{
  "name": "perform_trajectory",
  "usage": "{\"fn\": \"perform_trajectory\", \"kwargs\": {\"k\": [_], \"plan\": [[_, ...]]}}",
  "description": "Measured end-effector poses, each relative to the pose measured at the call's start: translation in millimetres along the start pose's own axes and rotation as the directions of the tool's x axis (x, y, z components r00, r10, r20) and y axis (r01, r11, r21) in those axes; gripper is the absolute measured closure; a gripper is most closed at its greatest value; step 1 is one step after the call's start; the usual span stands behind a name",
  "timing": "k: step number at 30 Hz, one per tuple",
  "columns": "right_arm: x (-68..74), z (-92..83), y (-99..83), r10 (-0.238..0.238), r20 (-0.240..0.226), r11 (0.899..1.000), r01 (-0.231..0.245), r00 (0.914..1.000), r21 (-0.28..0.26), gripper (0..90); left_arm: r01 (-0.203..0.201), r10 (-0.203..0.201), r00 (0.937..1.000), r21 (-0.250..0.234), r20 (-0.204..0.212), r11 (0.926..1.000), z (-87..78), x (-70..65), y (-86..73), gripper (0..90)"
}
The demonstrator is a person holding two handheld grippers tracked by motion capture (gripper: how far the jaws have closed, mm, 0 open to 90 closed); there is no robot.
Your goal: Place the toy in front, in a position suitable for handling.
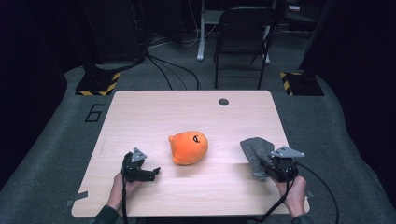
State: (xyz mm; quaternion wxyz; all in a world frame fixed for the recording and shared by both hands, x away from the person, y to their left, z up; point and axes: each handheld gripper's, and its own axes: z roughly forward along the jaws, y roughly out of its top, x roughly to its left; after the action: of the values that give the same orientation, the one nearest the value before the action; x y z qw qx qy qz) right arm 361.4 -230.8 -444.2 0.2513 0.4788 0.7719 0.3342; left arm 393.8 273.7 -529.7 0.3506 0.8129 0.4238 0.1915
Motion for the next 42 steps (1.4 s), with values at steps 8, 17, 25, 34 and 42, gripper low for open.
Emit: {"fn": "perform_trajectory", "kwargs": {"k": [8, 17, 25, 34, 42], "plan": [[-23.2, 18.6, 9.1, 0.035, 0.049, 0.999, -0.035, 0.9982, 0.009, 70.7, 0.000, 0.000, 1.0000, 0.000, 0.000, 1.0000, 0.0, 0.0, 0.0, 8.7], [-42.2, 52.0, 18.4, 0.052, 0.084, 0.998, -0.054, 0.9951, 0.018, 70.0, -0.001, 0.001, 1.0000, 0.000, 0.001, 1.0000, -0.1, 0.1, -0.1, 8.7], [-45.6, 76.6, 14.9, 0.093, 0.121, 0.991, -0.103, 0.9883, 0.081, 34.2, -0.002, 0.002, 1.0000, 0.001, 0.001, 1.0000, -0.2, 0.2, -0.1, 8.6], [-42.1, 36.6, 12.7, 0.092, 0.033, 0.995, -0.093, 0.9952, 0.038, 13.7, -0.001, 0.001, 1.0000, 0.000, 0.001, 1.0000, -0.1, 0.2, -0.1, 8.6], [-34.5, 14.0, 6.5, 0.087, -0.005, 0.996, -0.087, 0.9962, 0.024, 13.1, 0.004, -0.004, 0.9999, 0.011, -0.011, 0.9999, -2.7, 1.6, -1.4, 8.6]]}}
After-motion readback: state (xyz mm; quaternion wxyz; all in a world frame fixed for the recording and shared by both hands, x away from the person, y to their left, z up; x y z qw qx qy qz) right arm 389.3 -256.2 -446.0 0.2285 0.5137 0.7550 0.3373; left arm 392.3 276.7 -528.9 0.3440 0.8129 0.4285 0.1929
